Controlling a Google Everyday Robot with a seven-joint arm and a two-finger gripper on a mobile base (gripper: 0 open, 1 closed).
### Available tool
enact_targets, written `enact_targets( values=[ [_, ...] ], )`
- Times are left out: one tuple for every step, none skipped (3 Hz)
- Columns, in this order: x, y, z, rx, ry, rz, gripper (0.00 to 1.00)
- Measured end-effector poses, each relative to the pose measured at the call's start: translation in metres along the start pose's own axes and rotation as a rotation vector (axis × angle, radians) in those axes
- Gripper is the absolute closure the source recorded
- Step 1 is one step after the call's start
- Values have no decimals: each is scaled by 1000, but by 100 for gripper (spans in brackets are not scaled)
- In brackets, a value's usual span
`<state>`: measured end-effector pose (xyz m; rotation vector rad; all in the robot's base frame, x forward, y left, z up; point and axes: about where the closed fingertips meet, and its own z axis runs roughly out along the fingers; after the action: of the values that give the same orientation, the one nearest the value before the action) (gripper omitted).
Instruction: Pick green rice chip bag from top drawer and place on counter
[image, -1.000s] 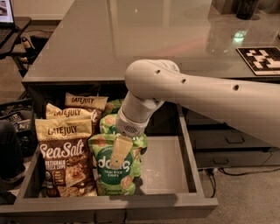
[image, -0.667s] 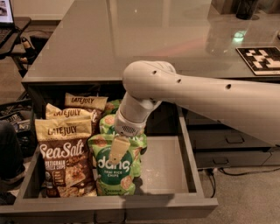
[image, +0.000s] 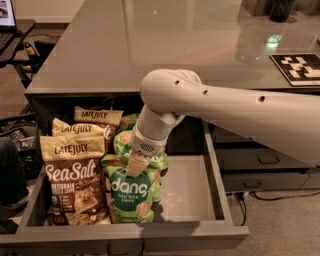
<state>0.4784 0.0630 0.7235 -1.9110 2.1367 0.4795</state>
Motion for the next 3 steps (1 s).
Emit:
enact_targets(
  values=[
    [0, 0, 0, 0, 0, 0, 100],
    [0, 0, 0, 0, 0, 0, 100],
    [3, 1, -24, -2, -28, 60, 100]
  ],
)
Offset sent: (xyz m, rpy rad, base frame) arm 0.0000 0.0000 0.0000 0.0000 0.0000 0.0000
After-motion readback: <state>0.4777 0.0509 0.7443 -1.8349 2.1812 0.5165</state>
